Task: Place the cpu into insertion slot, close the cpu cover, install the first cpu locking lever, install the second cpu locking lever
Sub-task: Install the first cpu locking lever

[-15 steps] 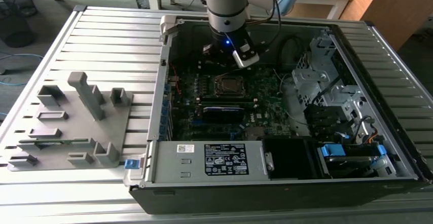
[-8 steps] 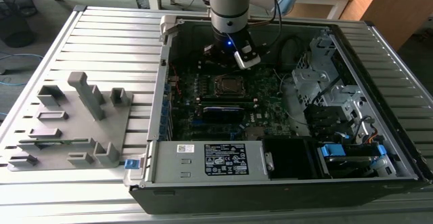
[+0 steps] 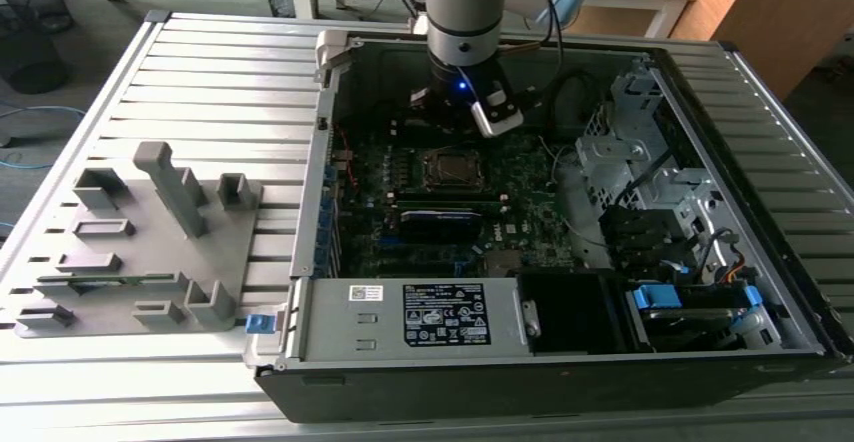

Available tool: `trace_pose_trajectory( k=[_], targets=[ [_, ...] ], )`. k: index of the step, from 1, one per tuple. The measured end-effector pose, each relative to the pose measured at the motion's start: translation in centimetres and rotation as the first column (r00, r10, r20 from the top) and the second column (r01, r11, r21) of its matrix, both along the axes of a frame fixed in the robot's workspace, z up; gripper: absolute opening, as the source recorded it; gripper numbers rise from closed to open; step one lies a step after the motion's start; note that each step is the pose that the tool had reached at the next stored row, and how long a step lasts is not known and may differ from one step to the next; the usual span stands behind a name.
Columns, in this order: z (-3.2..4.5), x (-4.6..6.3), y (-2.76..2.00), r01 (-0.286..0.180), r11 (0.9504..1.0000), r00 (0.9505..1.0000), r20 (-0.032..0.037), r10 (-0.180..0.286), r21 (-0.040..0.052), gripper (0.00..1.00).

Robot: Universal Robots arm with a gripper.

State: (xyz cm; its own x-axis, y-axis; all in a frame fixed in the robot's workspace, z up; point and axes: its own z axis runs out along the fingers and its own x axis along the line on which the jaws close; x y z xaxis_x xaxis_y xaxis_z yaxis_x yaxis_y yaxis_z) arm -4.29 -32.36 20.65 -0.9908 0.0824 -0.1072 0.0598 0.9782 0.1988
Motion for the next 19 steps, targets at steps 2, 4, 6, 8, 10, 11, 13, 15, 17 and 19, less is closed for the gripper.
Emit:
trace_pose_trajectory(
  k=[2, 4, 6, 8, 10, 11, 13, 15, 17, 19],
  targets=[
    [-0.01, 0.05, 0.0, 0.001, 1.0, 1.0, -0.0002, -0.001, -0.0001, 0.11],
    [-0.06, 0.06, 0.01, 0.001, 1.0, 1.0, -0.0001, -0.001, -0.0001, 0.11],
    [-0.15, 0.07, 0.01, 0.001, 1.0, 1.0, -0.0001, -0.001, -0.0014, 0.11],
    [-0.29, 0.06, 0.01, 0.002, 1.0, 1.0, -0.0001, -0.002, -0.0052, 0.11],
    [-0.42, 0.06, 0.01, 0.003, 1.0, 1.0, -0.0001, -0.003, -0.0094, 0.11],
    [-0.47, 0.06, 0.02, 0.003, 0.9999, 1.0, -0.0001, -0.003, -0.012, 0.11],
    [-0.56, 0.06, 0.04, 0.004, 0.9998, 1.0, -0.0002, -0.004, -0.0186, 0.11],
    [-0.58, 0.06, 0.15, 0.005, 0.9997, 1.0, -0.0003, -0.005, -0.0221, 0.11],
    [-0.58, 0.07, 0.39, 0.007, 0.9997, 1.0, -0.0002, -0.007, -0.0238, 0.11],
    [-0.6, 0.07, 0.93, 0.01, 0.9996, 1.0, -0.0001, -0.01, -0.0261, 0.11]
  ],
)
